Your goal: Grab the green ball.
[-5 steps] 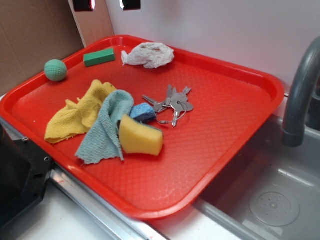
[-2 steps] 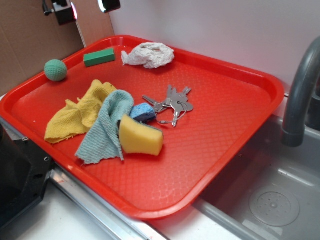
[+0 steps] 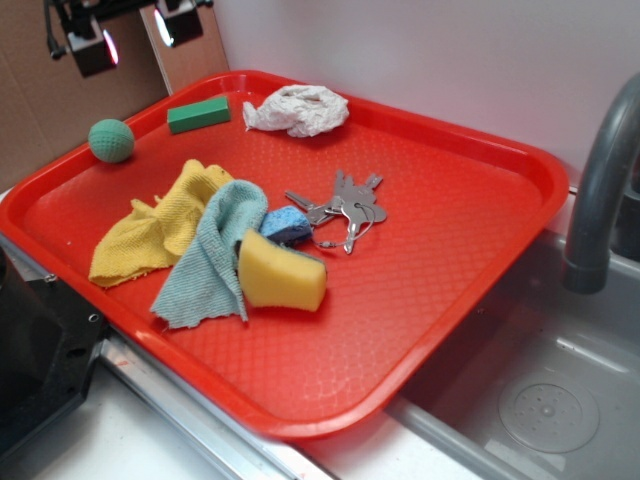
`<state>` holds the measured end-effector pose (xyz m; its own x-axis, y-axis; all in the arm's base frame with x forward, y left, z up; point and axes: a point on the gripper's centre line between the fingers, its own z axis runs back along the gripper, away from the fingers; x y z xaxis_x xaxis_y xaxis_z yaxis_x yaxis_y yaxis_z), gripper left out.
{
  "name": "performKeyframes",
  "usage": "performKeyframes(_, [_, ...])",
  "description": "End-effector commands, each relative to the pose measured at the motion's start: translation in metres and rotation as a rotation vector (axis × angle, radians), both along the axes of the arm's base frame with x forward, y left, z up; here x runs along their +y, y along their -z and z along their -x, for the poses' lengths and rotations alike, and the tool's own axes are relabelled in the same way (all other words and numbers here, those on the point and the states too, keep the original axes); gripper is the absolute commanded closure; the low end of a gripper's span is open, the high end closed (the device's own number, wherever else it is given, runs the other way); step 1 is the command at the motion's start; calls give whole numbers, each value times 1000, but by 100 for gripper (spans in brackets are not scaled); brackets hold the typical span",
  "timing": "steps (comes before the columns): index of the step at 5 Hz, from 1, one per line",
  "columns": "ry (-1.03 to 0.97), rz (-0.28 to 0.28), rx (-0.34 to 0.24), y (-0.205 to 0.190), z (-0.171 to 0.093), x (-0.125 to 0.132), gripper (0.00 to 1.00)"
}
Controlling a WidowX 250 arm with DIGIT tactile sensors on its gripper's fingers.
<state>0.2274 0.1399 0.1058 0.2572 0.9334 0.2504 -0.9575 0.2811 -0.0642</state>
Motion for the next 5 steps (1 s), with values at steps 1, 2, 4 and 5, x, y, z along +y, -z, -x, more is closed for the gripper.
performKeyframes(1, [-74,-87,10,6,21,25,0])
performKeyframes(2, [-110,-58,82,17,22,30,0])
performKeyframes(4, [-31,-45,78,47,23,39,0])
performKeyframes(5, [-27,-41,97,56,23,42,0])
